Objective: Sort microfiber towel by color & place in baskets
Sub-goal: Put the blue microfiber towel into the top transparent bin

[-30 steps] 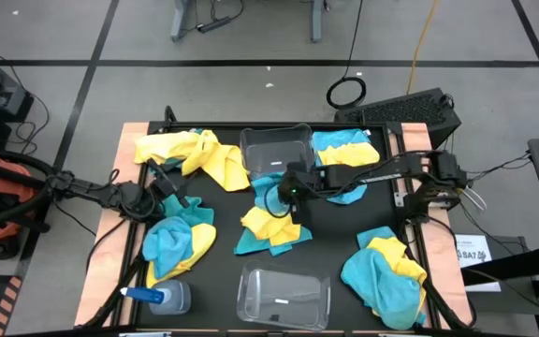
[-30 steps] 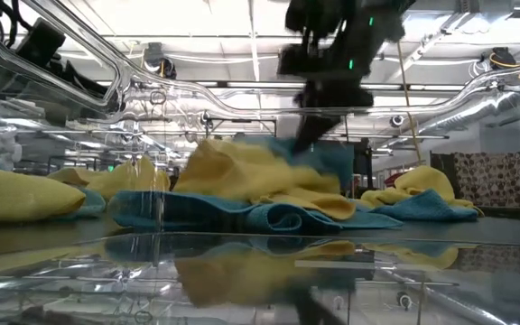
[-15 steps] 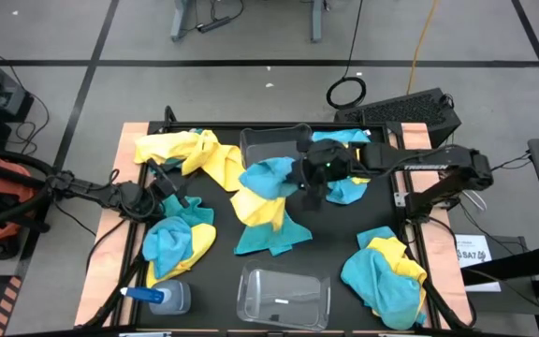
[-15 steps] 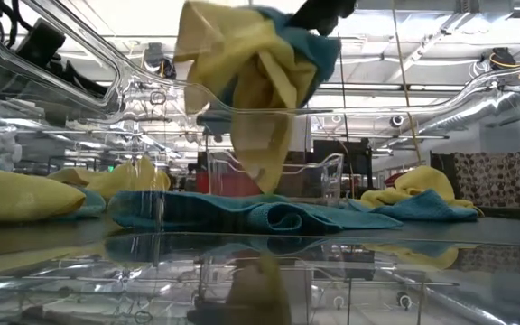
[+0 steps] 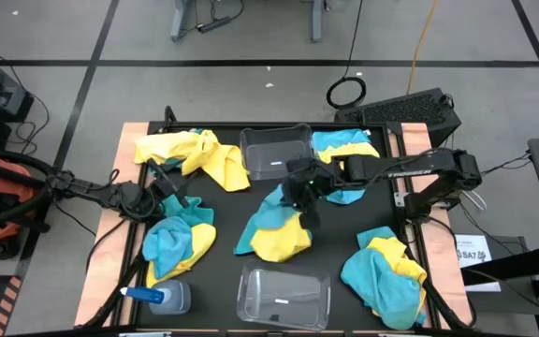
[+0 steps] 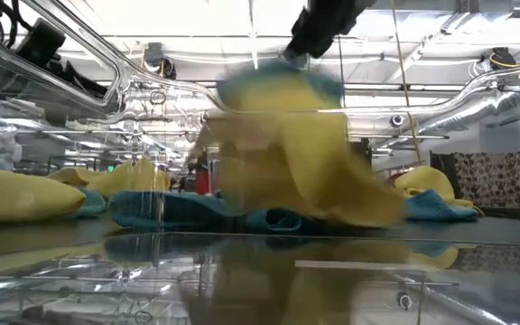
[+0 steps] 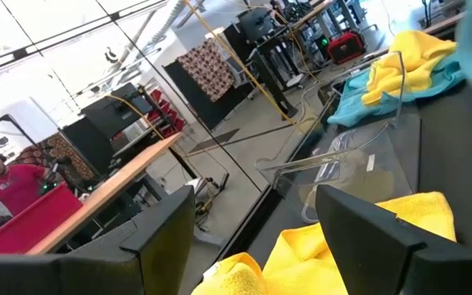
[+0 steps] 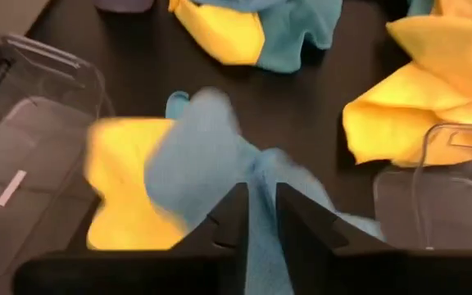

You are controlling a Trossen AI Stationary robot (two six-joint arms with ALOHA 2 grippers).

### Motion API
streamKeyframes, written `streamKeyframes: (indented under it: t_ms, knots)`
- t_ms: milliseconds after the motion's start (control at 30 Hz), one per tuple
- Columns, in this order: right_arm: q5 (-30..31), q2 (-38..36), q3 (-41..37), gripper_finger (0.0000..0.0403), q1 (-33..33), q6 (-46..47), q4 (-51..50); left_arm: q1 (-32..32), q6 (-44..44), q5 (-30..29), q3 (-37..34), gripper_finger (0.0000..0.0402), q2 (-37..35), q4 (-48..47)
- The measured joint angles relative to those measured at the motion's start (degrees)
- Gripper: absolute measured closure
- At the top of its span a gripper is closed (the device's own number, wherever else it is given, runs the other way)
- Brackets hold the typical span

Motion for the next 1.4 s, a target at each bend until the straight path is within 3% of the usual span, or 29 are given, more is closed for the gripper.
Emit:
streamKeyframes:
  t_ms: [100,233,300,500,700,833,967,1167,1267,1400]
  knots:
    - [1.33,1.62,0.0,0.0337,0.56,-0.88,-1.04,0.01,0.0,0.0,0.0,0.0142,0.0,0.0]
    - [1.27,4.12,0.0,0.0389,1.79,-2.79,-2.2,0.0,0.0,0.02,-0.01,0.0142,0.01,0.0]
    - [1.29,5.44,0.0,0.0394,2.22,-2.86,-2.24,-0.01,0.0,0.02,0.01,0.0142,0.02,0.02]
    - [8.6,9.41,-0.02,0.0303,3.13,-3.05,-5.12,0.01,0.0,0.04,-0.01,0.0142,0.0,0.02]
    - [4.98,12.33,-0.09,0.0184,3.11,-2.14,-6.19,-0.01,0.0,0.06,0.0,0.0142,0.0,0.02]
    - [4.39,13.37,-0.09,0.016,3.14,-2.36,-6.01,0.01,0.0,0.07,0.01,0.0142,0.02,0.02]
    - [4.13,13.45,-0.09,0.0218,3.49,-3.99,-5.92,-0.01,0.0,0.07,-0.01,0.0142,0.0,0.02]
    - [3.47,13.45,-0.09,0.0385,3.89,-8.19,-6.44,-0.01,0.0,0.07,-0.01,0.0142,0.0,0.0]
    - [4.0,13.45,-0.09,0.0393,3.91,-8.48,-6.51,-0.01,0.0,0.09,0.01,0.0142,0.0,0.0]
    - [9.17,11.93,-0.09,0.04,4.23,-9.56,-7.0,0.01,0.0,0.09,-0.01,0.0142,0.01,0.01]
